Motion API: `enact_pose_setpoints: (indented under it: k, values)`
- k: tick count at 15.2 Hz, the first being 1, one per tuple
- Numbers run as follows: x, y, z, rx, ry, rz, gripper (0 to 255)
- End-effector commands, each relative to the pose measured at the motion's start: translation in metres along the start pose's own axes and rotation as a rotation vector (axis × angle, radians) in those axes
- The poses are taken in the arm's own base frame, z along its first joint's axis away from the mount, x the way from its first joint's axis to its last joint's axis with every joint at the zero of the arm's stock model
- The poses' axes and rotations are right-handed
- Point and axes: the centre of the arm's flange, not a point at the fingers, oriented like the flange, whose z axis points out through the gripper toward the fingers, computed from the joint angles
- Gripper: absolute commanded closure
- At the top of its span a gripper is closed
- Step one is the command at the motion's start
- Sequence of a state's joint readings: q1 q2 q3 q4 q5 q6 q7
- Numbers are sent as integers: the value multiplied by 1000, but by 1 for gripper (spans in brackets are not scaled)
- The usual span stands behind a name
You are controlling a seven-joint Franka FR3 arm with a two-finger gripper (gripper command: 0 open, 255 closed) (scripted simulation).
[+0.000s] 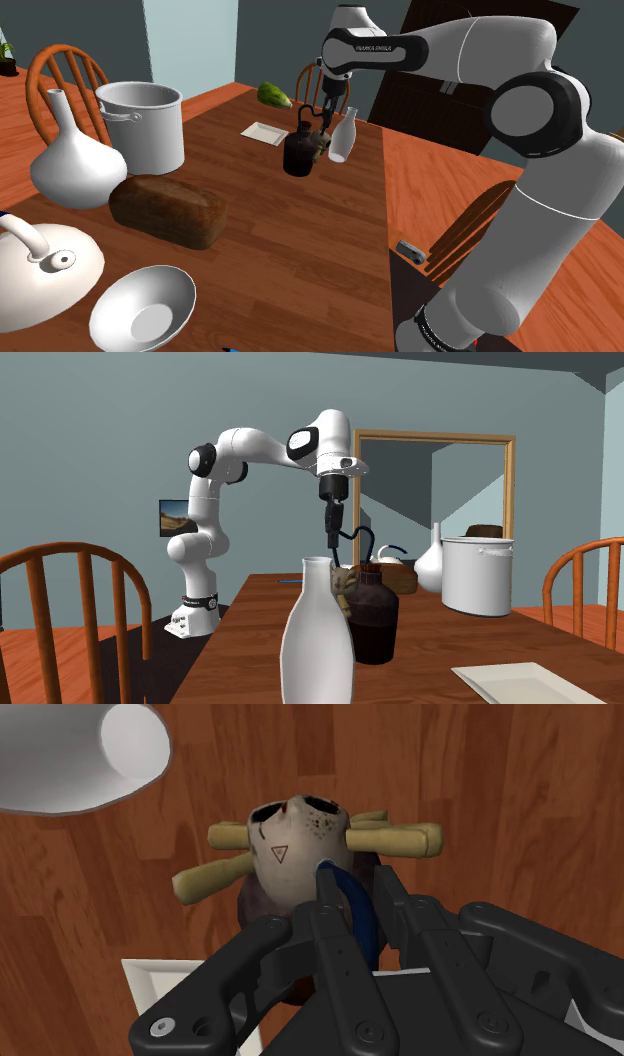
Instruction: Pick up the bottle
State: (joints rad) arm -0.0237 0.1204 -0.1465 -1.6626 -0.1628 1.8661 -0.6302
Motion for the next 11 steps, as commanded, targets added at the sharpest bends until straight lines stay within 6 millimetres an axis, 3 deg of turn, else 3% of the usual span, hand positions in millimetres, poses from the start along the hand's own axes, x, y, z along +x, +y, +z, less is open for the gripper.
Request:
enact_pose_setpoints:
  k: [1, 6, 11]
  values:
    - [0, 0, 0, 0, 0, 0, 255]
    - [0, 0, 0, 0, -1, 0, 255]
    - [-1, 5, -26, 0, -1, 0, 255]
